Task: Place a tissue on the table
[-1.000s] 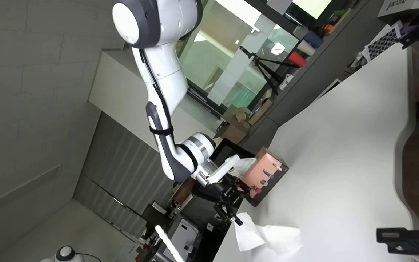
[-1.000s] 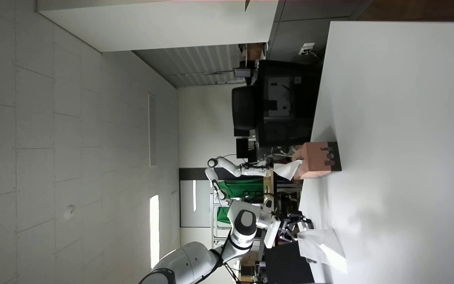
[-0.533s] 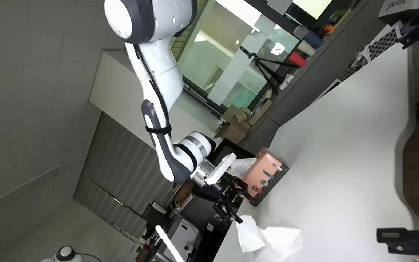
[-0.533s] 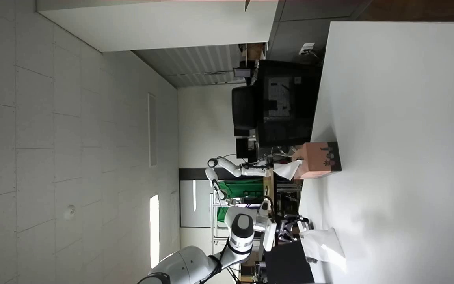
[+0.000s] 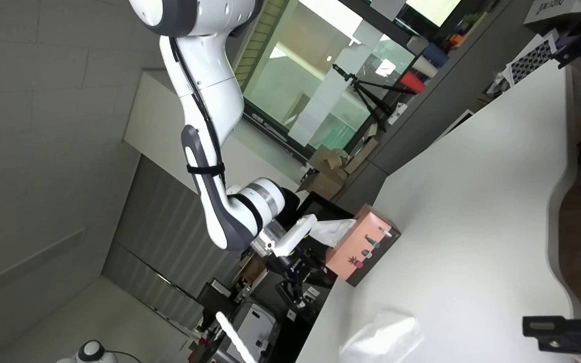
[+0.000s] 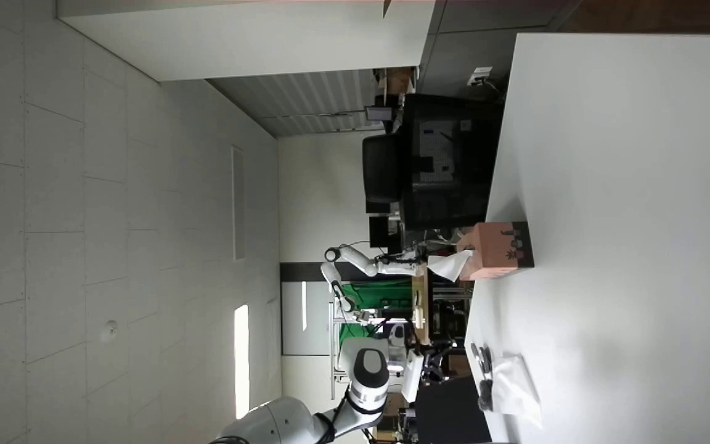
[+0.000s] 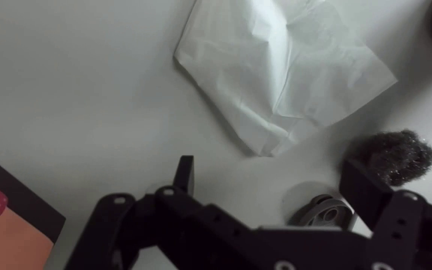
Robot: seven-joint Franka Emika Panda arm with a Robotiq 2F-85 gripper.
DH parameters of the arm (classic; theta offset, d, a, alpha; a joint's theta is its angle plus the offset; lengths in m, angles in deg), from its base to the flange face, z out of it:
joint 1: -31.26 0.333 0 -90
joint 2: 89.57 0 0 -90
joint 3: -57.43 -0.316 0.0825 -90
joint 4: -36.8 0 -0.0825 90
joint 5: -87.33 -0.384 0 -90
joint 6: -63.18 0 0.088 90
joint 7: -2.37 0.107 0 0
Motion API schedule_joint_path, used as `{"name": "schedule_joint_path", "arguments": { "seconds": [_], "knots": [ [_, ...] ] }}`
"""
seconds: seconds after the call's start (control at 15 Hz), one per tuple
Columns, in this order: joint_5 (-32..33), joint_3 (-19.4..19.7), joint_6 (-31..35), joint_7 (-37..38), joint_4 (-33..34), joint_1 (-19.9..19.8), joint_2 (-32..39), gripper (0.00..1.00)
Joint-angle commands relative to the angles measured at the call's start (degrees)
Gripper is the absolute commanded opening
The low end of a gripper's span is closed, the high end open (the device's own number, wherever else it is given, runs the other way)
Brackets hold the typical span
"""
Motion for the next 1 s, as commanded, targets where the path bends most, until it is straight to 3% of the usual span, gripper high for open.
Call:
{"name": "schedule_joint_path", "arguments": {
  "seconds": [0.0,0.13,0.93],
  "knots": [
    [-0.9,-1.7,-0.5,0.0,-3.7,-1.7,-3.5,1.0],
    [0.1,-1.3,-0.5,0.3,-1.4,-0.9,-1.4,1.0],
    [-0.1,-1.6,-1.1,0.2,-1.8,-1.4,-1.6,1.0]
  ]
}}
